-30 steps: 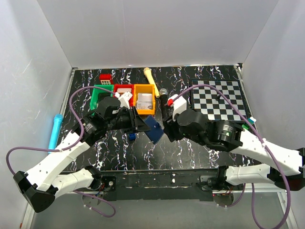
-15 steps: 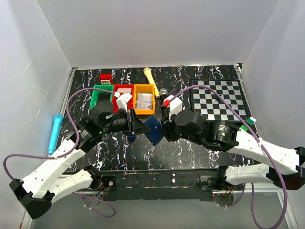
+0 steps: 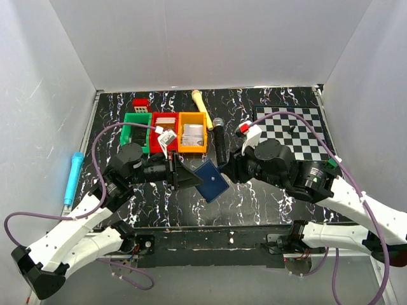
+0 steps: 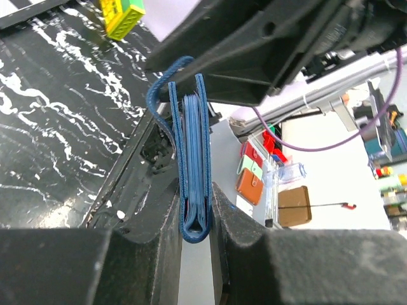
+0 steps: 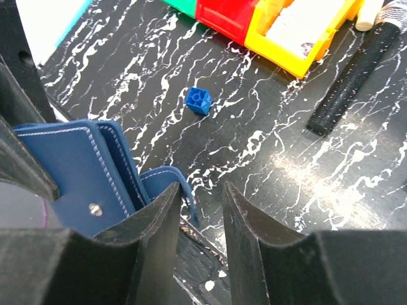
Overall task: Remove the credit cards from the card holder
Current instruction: Open the card holder.
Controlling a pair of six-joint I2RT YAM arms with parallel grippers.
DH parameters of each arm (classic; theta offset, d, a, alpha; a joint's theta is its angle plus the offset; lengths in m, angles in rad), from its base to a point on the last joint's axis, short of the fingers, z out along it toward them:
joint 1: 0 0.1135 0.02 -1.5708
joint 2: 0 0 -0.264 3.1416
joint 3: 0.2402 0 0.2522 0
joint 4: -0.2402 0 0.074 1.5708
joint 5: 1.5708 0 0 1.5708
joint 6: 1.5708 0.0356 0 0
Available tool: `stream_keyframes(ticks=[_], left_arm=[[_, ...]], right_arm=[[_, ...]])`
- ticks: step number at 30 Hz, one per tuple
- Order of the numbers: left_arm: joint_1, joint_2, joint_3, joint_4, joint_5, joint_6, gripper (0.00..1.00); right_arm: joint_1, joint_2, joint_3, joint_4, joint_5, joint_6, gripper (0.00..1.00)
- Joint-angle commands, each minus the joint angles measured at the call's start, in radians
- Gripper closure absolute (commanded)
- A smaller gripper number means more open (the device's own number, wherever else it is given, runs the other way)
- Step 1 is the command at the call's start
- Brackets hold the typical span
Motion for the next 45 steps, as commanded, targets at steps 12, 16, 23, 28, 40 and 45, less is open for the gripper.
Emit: stream_keyframes(ticks=[12,16,23,28,40,45], left_arm=[[0.001,-0.122,-0.27,0.632,0.299,0.183,1.0],[0.004,-0.19,-0.337,0.759,0.247,0.206,1.0],[0.057,0.014,-0.189,0.764,0.612,0.139,1.0],[0.072,0.154,-0.205,1.097,0.73,-0.116,0.97],[0.073,0.162,-0.186,1.127,0.71,-0.124,0.98],[0.073,0.159,-0.163,1.052,0.695,-0.083,0.99]], right_arm=[[-0.094,-0.168,-0.065,0.189,-0.164,0.12,0.39],[-0.103,-0.208,-0.077,0.224,-0.185,0.123,0.35],[-0.122,-0.171,0.007,0.189,-0.435,0.086,0.33],[-0.123,-0.148,0.027,0.22,-0.539,0.095,0.32],[-0.123,-0.15,-0.014,0.233,-0.602,0.111,0.32],[-0.123,-0.131,-0.019,0.246,-0.628,0.12,0.32]])
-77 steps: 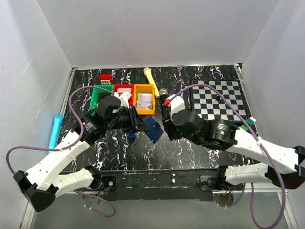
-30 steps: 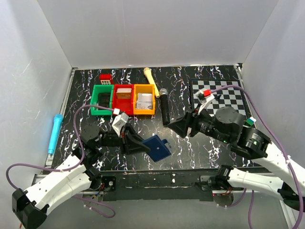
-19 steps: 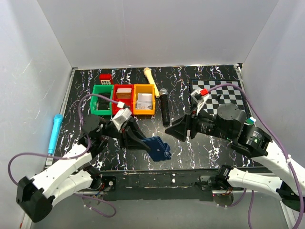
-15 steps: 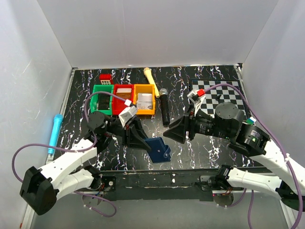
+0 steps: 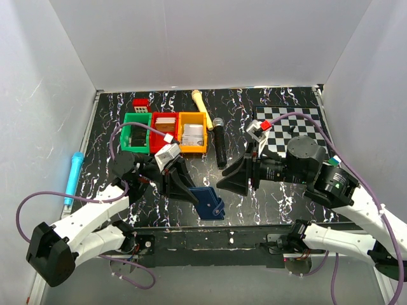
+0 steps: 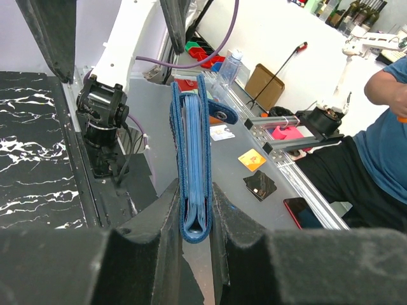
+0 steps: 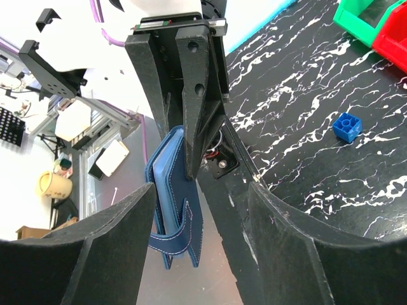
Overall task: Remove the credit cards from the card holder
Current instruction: Open the card holder.
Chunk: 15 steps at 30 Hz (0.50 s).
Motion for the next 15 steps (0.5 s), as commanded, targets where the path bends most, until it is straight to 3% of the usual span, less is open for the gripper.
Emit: stream_keyframes(ticks=[1,15], left_arm=[[0.003,-0.022,0.047,-0.041,-0.023,0.037,1.0],[0.005,-0.046,0.069,-0.118,-0.092,0.079,1.0]], right_arm=[[-0.002,0.013,0.004,0.061,-0.048,0.013,0.32],[-0.002,0.035,-0.002,0.043,-0.048,0.012,0.33]])
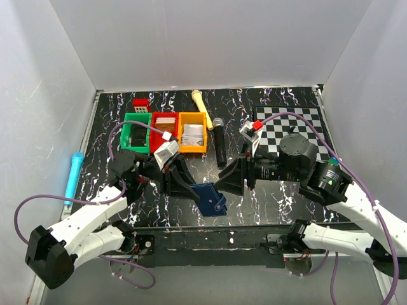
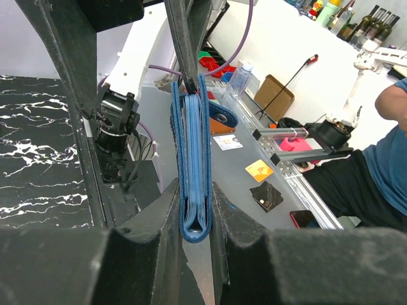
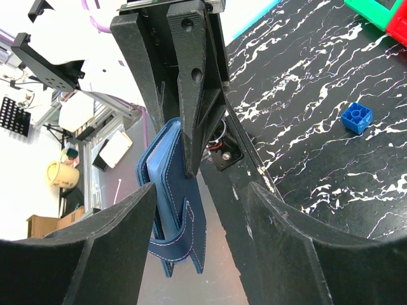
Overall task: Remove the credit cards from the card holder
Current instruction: Open the card holder.
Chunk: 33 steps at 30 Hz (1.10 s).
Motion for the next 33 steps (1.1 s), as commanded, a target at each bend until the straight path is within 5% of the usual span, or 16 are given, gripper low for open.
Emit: stream_keyframes(ticks=[1,21,26,31,33], left_arm=[[0.004,-0.023,0.048,-0.014,-0.035,0.024,1.0],[0.024,-0.034,0.078,-0.067,-0.16,0.064,1.0],[0.023,-0.05,0.081,-0.061,-0.181,0.067,1.0],[0.023,-0.094,0.08,-0.179,-0.225,0.145,0.81],[0.023,-0.118,0.074,-0.227,-0.261,0.174,0.68]], right_arm=[[-0.004,-0.005,0.0,0.04,-0.012,0.004,0.33],[0.027,0.089,0.024,0.014,-0.167,-0.015,0.4],[0.027,0.094,0.02,0.009,-0.145,-0.013,0.58],[0.027,0.08,0.023,0.019,-0.136,-0.016,0.95],[0.027,0.078,0.03,0.008,-0.125,-0.024,0.99]])
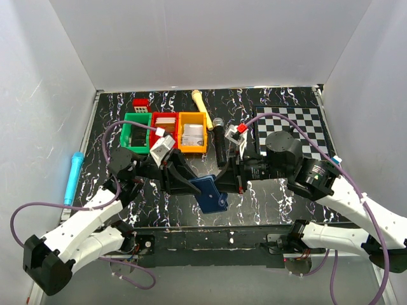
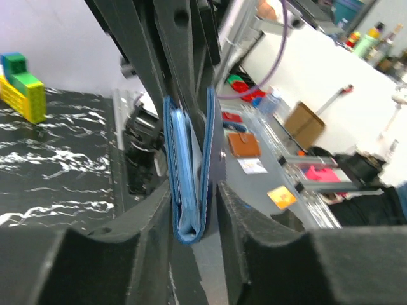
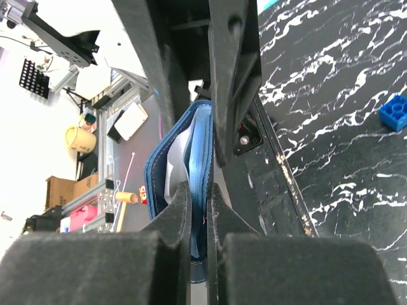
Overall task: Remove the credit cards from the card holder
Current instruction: Open the card holder.
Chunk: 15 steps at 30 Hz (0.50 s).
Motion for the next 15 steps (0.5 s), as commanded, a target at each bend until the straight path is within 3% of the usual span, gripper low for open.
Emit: stream_keyframes(ticks=[1,5,6,7,8,9,12,15], left_arm=[[0.006,-0.078,0.034,-0.063,-0.171,0.101,0.64],[0.008,-0.13,0.019,-0.185,-0.312,0.159,0.55],[0.008,-0.146,0.014,-0.216,-0.349,0.173,0.46],[0.008,-0.156,0.007,-0.25,-0.413,0.176,0.44],[0.008,-0.17,0.0,-0.277,-0.483,0.165,0.3],[0.008,-0.182,0.0,-0.326,-0.548,0.147,0.02],[0.008,-0.187,-0.003,-0.382,-0.645,0.098,0.02],[0.008,-0.143,0.002,-0.384,-0.648,-0.016,0.02]], right_arm=[[0.01,-0.005,0.031,-0.036,0.006,-0.001,0.99],[0.01,0.0,0.063,-0.103,0.098,-0.012,0.99],[0.012,0.006,0.081,-0.14,0.171,-0.016,0.99],[0.012,0.012,0.095,-0.171,0.209,-0.021,0.99],[0.009,0.023,0.116,-0.215,0.299,-0.025,0.99],[0.012,0.04,0.139,-0.264,0.382,-0.029,0.99],[0.025,0.096,0.214,-0.393,0.633,-0.05,0.99],[0.055,0.159,0.277,-0.493,0.84,-0.053,0.99]])
